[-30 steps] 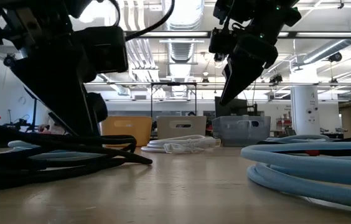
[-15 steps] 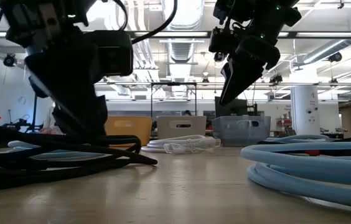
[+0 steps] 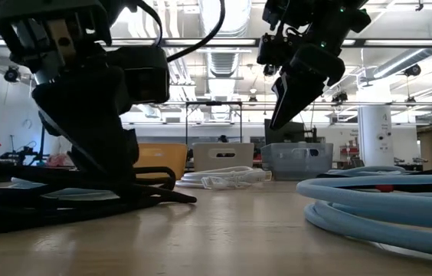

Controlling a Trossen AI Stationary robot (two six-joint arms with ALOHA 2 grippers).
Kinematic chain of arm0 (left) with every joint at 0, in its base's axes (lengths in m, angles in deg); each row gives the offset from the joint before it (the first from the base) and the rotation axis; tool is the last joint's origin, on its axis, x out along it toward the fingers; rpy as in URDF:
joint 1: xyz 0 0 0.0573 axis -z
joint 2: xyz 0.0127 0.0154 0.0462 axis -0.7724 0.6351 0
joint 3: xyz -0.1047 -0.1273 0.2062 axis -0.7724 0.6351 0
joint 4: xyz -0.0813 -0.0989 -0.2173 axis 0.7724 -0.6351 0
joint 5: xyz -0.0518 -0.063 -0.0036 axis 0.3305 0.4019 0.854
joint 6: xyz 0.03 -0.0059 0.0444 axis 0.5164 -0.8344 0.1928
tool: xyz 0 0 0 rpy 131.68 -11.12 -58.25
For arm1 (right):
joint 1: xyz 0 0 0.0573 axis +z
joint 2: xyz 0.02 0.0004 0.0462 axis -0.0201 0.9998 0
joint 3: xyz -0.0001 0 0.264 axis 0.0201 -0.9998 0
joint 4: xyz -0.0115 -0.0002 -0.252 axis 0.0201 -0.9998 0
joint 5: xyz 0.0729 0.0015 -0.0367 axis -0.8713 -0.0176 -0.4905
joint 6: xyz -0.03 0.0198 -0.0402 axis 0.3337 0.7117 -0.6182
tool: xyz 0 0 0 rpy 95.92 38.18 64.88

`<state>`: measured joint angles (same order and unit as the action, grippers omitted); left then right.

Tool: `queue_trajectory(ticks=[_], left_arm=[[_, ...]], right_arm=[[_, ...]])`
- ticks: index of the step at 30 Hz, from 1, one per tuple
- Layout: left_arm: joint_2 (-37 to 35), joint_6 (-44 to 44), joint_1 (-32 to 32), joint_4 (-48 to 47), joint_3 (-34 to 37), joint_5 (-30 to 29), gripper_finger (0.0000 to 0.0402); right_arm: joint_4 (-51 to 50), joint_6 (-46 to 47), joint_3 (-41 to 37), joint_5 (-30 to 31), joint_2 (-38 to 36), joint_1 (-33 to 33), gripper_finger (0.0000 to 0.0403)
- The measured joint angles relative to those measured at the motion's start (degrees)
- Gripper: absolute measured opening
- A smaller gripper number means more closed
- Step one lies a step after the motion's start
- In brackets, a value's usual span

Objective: Pick & Place USB Port
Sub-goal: Put the left black charger cable into the yellow bin

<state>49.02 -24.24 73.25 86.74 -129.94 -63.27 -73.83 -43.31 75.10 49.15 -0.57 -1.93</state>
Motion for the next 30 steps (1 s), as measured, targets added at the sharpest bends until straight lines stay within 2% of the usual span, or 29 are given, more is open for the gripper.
queue_trajectory(ticks=[3, 10, 14, 18, 23, 27, 30], left_arm=[[0.0, 0.1, -0.5, 0.1, -0.2, -0.1, 0.0122], [-0.1, -2.1, -3.0, -0.7, 0.0, 0.0, 0.0017], [-2.1, -2.7, -4.6, -1.3, -0.1, 0.0, 0.0019], [-7.2, -1.7, -6.3, -4.1, 0.0, -1.0, 0.0021], [-16.8, 1.2, -9.5, -13.8, -0.3, -9.1, 0.0013], [-25.3, 4.6, -13.4, -22.8, -0.7, -19.0, 0.0021], [-30.7, 7.9, -17.8, -25.9, -0.7, -25.2, 0.0022]], right_arm=[[0.0, -0.5, 0.0, 0.0, 0.0, 0.0, 0.0173], [0.0, -1.0, 0.0, 0.0, 0.0, 0.0, 0.0173], [0.0, -0.9, 0.0, 0.0, 0.0, 0.0, 0.0173], [-0.8, -1.1, 0.0, 0.0, 0.0, 0.0, 0.0173], [-3.8, -1.0, 0.0, 0.0, -0.1, 0.0, 0.0173], [-5.0, 0.5, 0.0, 0.0, -0.1, 0.0, 0.0173], [-4.8, 1.2, 0.0, 0.0, -0.1, 0.0, 0.0173]])
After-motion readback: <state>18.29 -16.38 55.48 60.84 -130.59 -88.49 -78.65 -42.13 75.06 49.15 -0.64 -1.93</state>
